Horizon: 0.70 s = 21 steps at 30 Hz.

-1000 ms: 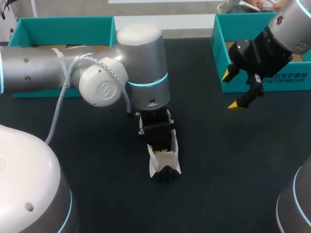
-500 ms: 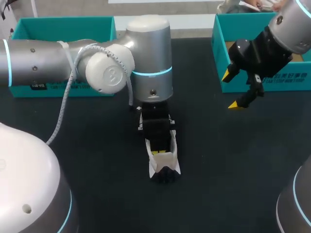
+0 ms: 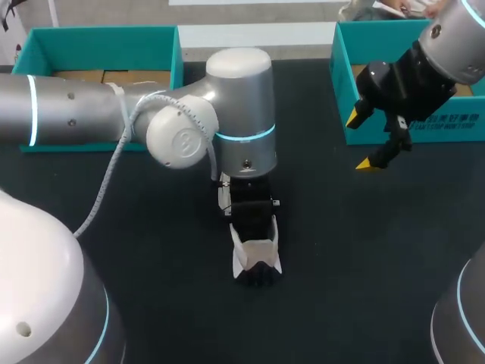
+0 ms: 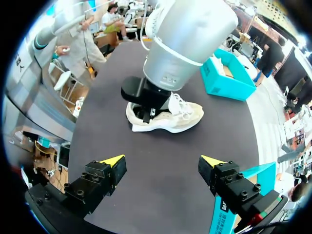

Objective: Take the shoe out of the shoebox, open the shoe tongue, remove and reinsert the insole, then place the shoe into the shoebox

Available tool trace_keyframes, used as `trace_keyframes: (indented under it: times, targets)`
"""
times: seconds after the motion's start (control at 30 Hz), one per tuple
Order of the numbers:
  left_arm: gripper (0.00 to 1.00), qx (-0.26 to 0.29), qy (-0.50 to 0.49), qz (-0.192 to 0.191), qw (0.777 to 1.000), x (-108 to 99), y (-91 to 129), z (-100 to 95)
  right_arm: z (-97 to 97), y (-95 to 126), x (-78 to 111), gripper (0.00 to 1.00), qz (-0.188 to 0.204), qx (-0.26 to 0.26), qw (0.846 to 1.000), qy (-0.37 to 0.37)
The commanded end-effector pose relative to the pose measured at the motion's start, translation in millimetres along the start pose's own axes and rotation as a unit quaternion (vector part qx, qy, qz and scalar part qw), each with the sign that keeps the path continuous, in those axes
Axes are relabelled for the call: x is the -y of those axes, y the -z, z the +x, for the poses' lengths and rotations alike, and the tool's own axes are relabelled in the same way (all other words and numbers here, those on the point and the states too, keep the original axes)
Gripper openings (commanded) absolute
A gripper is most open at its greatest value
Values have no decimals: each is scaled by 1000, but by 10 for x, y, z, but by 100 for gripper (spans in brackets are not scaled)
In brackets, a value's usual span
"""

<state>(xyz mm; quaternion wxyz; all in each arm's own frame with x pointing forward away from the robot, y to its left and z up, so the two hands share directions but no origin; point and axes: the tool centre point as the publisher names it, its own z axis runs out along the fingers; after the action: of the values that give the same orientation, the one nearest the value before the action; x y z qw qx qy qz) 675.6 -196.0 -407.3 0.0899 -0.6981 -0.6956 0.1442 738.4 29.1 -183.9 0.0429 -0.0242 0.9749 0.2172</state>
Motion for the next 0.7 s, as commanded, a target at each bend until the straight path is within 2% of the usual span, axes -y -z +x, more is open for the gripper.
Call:
trace_keyframes:
  times: [0.03,0.13,0.33,0.43,0.57,0.7]
  targets:
    - [0,1,0,-11,1000,-55,-196,31,-9,-12,-7,100,1,-1,1000,0]
    - [0,16,6,-36,999,-141,-273,34,-9,-12,-7,100,1,-1,1000,0]
    - [0,31,16,-132,991,-378,-367,28,-9,-12,-7,100,1,-1,1000,0]
    - [0,41,22,-160,986,-515,-386,30,-9,-12,-7,100,1,-1,1000,0]
    - [0,29,28,-175,984,-664,-442,49,-9,-12,-7,100,1,-1,1000,0]
    - [0,29,28,-188,981,-727,-448,56,-9,-12,-7,100,1,-1,1000,0]
